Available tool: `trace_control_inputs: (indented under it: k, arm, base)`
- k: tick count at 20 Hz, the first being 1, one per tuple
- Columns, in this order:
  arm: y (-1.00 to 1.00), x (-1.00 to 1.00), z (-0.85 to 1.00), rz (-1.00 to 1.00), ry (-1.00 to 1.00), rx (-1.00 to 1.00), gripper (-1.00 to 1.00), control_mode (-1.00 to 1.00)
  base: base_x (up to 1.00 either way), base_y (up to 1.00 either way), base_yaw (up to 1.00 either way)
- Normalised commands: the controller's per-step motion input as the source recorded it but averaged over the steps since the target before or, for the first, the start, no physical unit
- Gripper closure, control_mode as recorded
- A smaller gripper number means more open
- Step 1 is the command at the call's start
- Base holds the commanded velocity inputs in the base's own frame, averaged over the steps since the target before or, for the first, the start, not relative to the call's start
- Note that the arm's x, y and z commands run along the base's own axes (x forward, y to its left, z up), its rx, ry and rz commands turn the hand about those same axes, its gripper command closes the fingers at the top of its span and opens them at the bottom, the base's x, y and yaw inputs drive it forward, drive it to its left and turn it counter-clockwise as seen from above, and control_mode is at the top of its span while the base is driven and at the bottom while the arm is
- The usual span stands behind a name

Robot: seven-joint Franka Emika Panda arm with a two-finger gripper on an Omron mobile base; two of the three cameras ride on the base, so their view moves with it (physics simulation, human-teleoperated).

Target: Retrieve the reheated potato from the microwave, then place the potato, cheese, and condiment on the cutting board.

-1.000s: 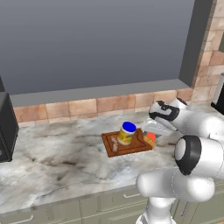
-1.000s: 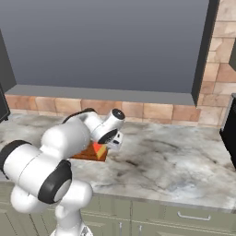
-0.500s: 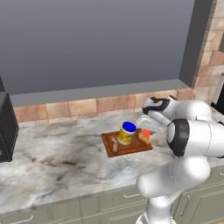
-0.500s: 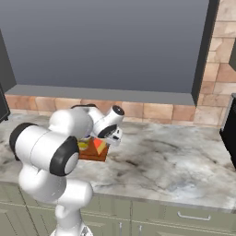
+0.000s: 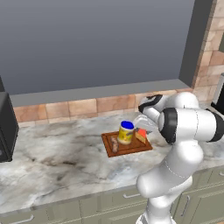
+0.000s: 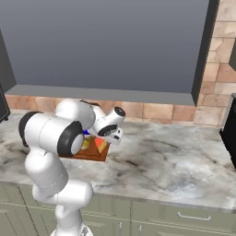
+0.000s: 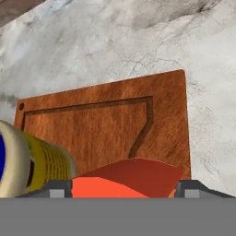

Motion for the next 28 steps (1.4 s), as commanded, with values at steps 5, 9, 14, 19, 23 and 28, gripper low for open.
trace_control_inputs:
  k: [5,9,14,19,23,28]
  arm:
    - [0.14,0.18,-0.13,0.00,0.02,0.05,1.00,-1.00]
    - [0.11,-0.27,-0.29,0.00,0.04,0.00,1.00,-1.00]
    - [0.09,-0.17,-0.28,0.00,0.02,0.00,1.00,-1.00]
    - [0.13,-0.01,-0.24,0.00,0.01,0.00,1.00,-1.00]
    - [0.10,-0.03,-0.24,0.00,0.01,0.02,-1.00,-1.00]
    - [0.02,-0.02,-0.10,0.00,0.01,0.03,-1.00,-1.00]
  base:
    - [0.00,0.00,0.00]
    - [0.00,0.00,0.00]
    - [0.00,0.00,0.00]
    - [0.00,0.00,0.00]
    - [0.00,0.00,0.00]
    - [0.00,0.00,0.00]
